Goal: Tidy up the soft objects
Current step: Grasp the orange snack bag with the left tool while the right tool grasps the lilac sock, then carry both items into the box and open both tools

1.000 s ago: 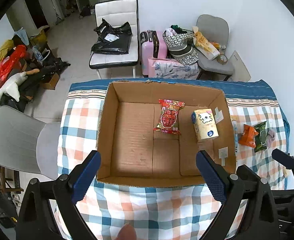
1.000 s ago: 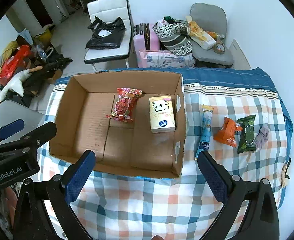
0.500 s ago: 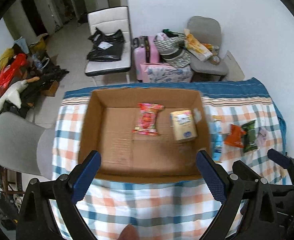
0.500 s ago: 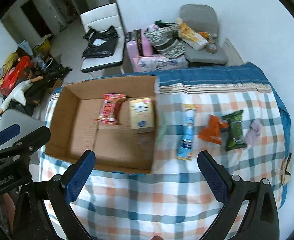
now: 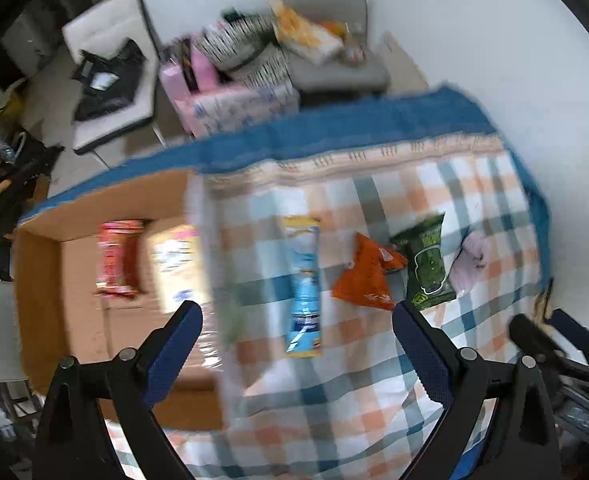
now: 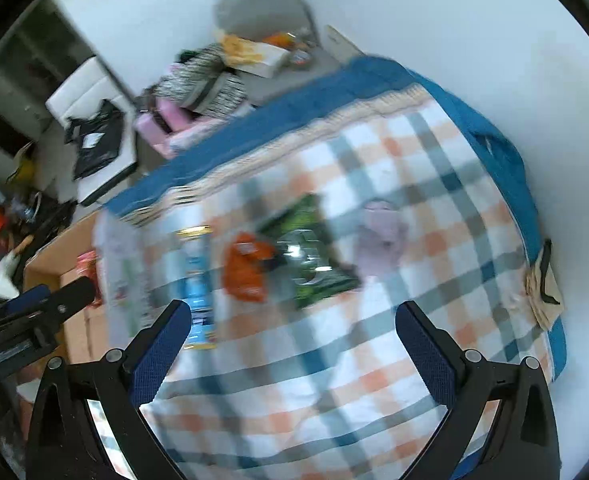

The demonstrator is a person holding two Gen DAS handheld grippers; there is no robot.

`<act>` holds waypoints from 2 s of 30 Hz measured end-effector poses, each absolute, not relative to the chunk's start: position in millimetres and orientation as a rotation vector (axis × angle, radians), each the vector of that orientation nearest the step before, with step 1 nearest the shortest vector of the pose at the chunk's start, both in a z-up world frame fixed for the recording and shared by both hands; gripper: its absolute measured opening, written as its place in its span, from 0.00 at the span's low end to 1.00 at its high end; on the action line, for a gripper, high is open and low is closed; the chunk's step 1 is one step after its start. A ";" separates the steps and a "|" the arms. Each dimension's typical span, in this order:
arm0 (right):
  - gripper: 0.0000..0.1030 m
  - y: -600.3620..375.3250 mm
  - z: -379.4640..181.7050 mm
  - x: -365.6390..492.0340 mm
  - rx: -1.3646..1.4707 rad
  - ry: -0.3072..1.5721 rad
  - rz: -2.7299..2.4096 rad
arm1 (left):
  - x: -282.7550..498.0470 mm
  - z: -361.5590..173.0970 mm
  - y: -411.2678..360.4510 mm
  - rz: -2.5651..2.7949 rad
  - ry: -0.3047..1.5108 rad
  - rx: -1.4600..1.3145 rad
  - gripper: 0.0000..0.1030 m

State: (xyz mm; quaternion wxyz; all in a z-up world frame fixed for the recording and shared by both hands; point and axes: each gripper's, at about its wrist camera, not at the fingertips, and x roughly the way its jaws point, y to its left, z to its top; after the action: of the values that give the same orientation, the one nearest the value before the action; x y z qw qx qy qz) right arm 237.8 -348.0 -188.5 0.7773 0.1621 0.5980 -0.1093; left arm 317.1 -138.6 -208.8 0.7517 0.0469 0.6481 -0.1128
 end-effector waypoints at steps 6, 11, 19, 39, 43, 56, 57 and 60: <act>0.97 -423.2 -255.8 260.8 0.463 1.376 -0.284 | 342.7 -291.3 -200.8 -0.313 1.593 0.157 0.95; 0.90 -463.7 -308.1 280.4 0.505 1.447 -0.326 | 354.3 -346.3 -235.1 -0.348 1.679 0.219 0.95; 0.90 -472.9 -371.4 302.3 0.558 1.555 -0.297 | 352.2 -395.2 -249.4 -0.338 1.759 0.231 0.57; 0.40 -453.3 -401.9 310.4 0.544 1.613 -0.332 | 362.0 -369.2 -218.1 -0.260 1.690 0.195 0.39; 0.39 -448.2 -387.5 308.3 0.536 1.598 -0.332 | 358.8 -347.1 -205.4 -0.266 1.664 0.161 0.39; 0.39 -378.4 -280.9 271.0 0.502 1.473 -0.171 | 302.0 -237.1 -130.1 -0.364 1.549 -0.016 0.39; 0.39 -370.2 -273.8 268.1 0.499 1.466 -0.151 | 294.8 -231.2 -127.8 -0.365 1.542 -0.025 0.39; 0.39 -339.7 -243.3 257.7 0.487 1.450 -0.079 | 282.6 -207.3 -91.6 -0.355 1.516 -0.061 0.39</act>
State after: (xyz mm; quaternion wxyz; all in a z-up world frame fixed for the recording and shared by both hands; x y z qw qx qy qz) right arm 257.7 -339.7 -243.3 0.7209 0.2205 0.6560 -0.0359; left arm 282.6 -91.6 -207.3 0.7115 -0.0273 0.6836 -0.1601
